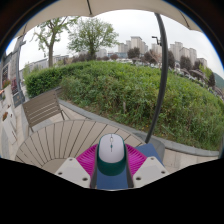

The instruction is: Arrange mouse

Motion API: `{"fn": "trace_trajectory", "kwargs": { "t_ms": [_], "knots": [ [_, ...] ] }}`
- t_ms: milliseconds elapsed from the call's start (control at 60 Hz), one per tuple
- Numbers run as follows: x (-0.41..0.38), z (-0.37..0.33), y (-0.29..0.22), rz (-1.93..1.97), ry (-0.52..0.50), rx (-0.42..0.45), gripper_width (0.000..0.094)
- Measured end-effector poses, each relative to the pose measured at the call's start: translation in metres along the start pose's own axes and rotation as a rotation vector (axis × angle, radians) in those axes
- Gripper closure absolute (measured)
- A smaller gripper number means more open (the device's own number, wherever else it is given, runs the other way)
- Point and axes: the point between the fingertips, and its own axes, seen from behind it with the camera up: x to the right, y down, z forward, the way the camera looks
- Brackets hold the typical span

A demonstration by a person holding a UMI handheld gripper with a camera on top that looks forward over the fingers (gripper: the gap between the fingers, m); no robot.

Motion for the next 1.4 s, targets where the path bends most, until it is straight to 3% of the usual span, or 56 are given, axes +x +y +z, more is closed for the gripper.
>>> {"fn": "trace_trajectory", "kwargs": {
  "t_ms": [250, 433, 467, 550, 733, 950, 1067, 1400],
  "knots": [
    [0.063, 0.068, 0.095, 0.033, -0.011, -0.157, 0.0516],
    [0.066, 0.073, 0.116, 0.007, -0.011, -0.162, 0.0425],
    [0.064, 0.071, 0.117, 0.001, -0.016, -0.171, 0.0359],
    [0.067, 0.05, 0.112, 0.025, 0.006, -0.21, 0.0069],
    [0.033, -0.071, 0.09, 0.114, -0.014, -0.233, 0.0089],
    [-0.01, -0.201, 0.129, 0.134, -0.058, -0.287, 0.009],
    [-0.011, -0.233, 0.153, 0.085, -0.03, -0.334, 0.0088],
    [-0.017, -0.249, 0.164, 0.049, -0.01, -0.329, 0.0087]
  ]
}}
